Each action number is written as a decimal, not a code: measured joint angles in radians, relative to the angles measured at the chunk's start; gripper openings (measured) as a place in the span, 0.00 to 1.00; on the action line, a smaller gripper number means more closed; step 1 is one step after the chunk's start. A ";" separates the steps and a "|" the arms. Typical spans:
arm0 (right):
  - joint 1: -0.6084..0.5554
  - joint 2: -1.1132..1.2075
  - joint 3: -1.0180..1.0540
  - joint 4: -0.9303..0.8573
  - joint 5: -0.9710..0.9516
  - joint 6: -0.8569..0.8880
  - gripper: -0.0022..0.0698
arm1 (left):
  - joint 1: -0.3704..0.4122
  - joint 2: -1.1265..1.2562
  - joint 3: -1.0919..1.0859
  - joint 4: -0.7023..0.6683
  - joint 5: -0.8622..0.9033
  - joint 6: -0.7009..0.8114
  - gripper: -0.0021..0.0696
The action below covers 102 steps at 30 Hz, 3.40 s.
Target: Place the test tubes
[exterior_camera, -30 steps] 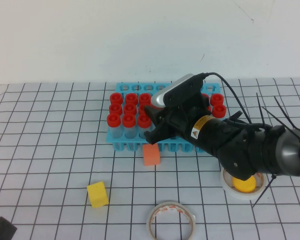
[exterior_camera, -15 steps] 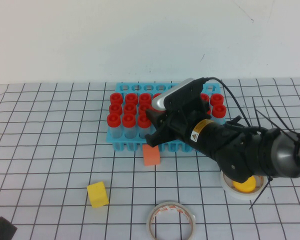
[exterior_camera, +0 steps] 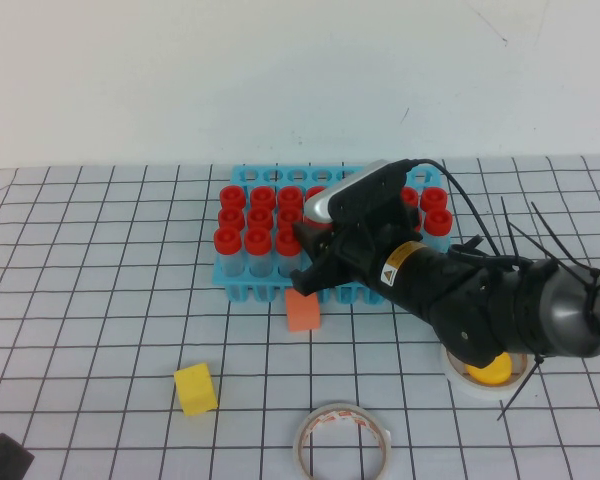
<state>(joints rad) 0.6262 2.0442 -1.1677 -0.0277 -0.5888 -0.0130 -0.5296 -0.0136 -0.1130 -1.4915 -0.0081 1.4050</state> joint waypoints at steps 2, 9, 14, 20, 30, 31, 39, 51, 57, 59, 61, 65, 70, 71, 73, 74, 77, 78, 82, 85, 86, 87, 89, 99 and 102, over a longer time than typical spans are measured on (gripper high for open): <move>0.000 -0.002 0.000 0.006 0.000 0.002 0.53 | 0.000 0.000 0.000 0.000 0.000 0.000 0.03; 0.000 -0.100 0.006 0.035 0.023 0.003 0.64 | 0.000 0.000 0.000 0.000 0.000 0.000 0.03; 0.000 -0.222 0.006 0.035 0.137 0.003 0.57 | 0.000 0.000 0.000 0.000 0.000 0.000 0.03; 0.000 -0.431 0.028 0.035 0.461 0.003 0.12 | 0.000 0.000 0.000 0.000 0.000 0.000 0.03; 0.002 -0.892 0.383 0.035 0.344 0.045 0.03 | 0.000 0.000 0.000 0.000 0.000 0.000 0.03; 0.002 -0.936 0.417 0.035 0.356 0.048 0.03 | 0.000 0.000 0.000 0.000 0.000 0.000 0.03; 0.002 -1.236 0.597 0.035 0.551 0.052 0.03 | 0.000 0.000 0.000 0.000 0.000 0.000 0.03; 0.002 -1.586 0.615 0.035 1.123 0.052 0.03 | 0.000 0.000 0.000 0.000 0.000 0.000 0.03; 0.002 -1.651 0.706 0.028 1.058 -0.013 0.03 | 0.000 0.000 0.000 0.000 0.000 0.000 0.03; 0.002 -1.662 0.747 0.011 0.979 -0.021 0.03 | 0.000 0.000 0.000 0.000 0.000 0.000 0.03; 0.002 -1.671 0.807 -0.009 0.885 -0.023 0.03 | 0.000 0.000 0.000 0.000 0.000 0.000 0.03; 0.002 -1.680 0.929 -0.024 0.652 -0.025 0.03 | 0.000 0.000 0.000 0.000 0.000 0.000 0.03; 0.002 -1.699 1.147 0.020 0.364 -0.026 0.03 | 0.000 0.000 0.000 0.000 0.000 0.000 0.03; 0.002 -1.709 1.174 0.035 0.349 -0.026 0.03 | 0.000 0.000 0.000 0.000 0.000 0.000 0.03; -0.010 -1.737 1.194 0.076 0.353 -0.031 0.03 | 0.000 0.000 0.000 0.000 0.000 0.000 0.03; -0.027 -1.752 1.194 0.098 0.367 -0.045 0.03 | 0.000 0.000 0.000 0.000 0.000 0.000 0.03; -0.119 -1.798 1.194 0.135 0.407 -0.095 0.03 | 0.000 0.000 0.000 0.000 0.000 0.000 0.03; -0.163 -1.815 1.194 0.140 0.418 -0.107 0.03 | 0.000 0.000 0.000 0.000 0.000 0.000 0.03; -0.353 -1.903 1.194 0.144 0.489 -0.123 0.03 | 0.000 0.000 0.000 0.000 0.000 0.000 0.03; -0.479 -1.983 1.194 0.144 0.589 -0.127 0.03 | 0.000 0.000 0.000 0.000 0.000 0.000 0.03; -0.512 -2.010 1.194 0.142 0.634 -0.127 0.03 | 0.000 0.000 0.000 0.000 0.000 0.000 0.03; -0.550 -2.029 1.194 0.140 0.670 -0.127 0.03 | 0.000 0.000 0.000 0.000 0.000 0.000 0.03; -0.635 -2.052 1.194 0.138 0.777 -0.127 0.03 | 0.000 0.000 0.000 0.000 0.000 0.000 0.03; -0.655 -2.057 1.192 0.083 0.910 0.035 0.03 | 0.000 0.000 0.000 0.000 0.000 0.000 0.03; -0.648 -2.057 1.190 0.064 0.918 0.072 0.03 | 0.000 0.000 0.000 0.000 0.000 0.000 0.03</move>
<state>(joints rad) -0.0220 -0.0132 0.0227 0.0365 0.3294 0.0592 -0.5296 -0.0136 -0.1130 -1.4915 -0.0081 1.4050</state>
